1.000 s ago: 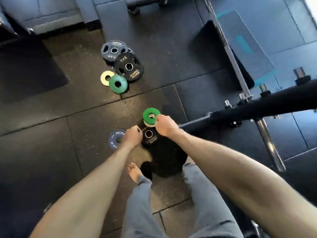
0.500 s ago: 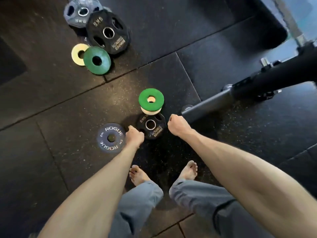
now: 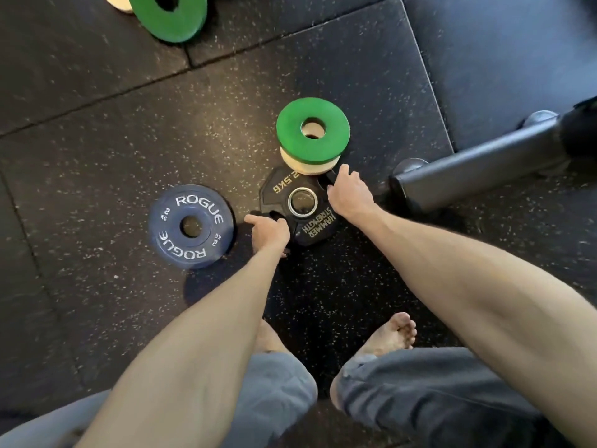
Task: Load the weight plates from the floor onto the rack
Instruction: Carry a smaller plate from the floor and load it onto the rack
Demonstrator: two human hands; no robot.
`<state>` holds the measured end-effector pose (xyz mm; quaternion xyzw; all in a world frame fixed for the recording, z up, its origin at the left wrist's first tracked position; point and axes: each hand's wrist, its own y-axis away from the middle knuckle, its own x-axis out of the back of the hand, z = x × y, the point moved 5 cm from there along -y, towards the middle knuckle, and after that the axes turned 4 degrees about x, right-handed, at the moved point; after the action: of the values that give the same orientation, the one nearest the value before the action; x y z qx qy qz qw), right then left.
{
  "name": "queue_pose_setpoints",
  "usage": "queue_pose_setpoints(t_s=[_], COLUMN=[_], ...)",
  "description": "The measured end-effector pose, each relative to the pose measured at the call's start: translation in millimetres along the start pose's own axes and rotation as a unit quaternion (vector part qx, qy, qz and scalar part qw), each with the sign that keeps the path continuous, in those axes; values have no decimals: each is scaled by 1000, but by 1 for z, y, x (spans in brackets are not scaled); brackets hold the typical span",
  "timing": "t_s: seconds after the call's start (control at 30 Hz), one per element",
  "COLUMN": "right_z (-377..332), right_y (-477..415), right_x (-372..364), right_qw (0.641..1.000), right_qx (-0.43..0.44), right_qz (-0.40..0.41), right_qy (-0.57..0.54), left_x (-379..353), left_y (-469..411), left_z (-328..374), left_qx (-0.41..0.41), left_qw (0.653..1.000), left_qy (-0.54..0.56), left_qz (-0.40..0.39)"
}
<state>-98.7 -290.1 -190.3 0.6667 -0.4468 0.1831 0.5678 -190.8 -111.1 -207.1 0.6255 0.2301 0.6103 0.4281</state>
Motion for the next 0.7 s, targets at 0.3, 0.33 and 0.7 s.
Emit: queue_pose_setpoints(t_s=[0.3, 0.33, 0.7], right_z=[-7, -7, -1], right_y=[9, 15, 136], right_x=[3, 5, 84], right_qw=[999, 999, 996], right_qx=[41, 36, -48], right_qz=[-13, -19, -52], right_qy=[27, 25, -45], left_x=[12, 18, 77], left_y=[-4, 3, 130], left_z=[7, 7, 7], left_qx=[-50, -55, -34], left_qw=[994, 993, 987], left_qy=[-87, -100, -155], left_qz=[32, 31, -12])
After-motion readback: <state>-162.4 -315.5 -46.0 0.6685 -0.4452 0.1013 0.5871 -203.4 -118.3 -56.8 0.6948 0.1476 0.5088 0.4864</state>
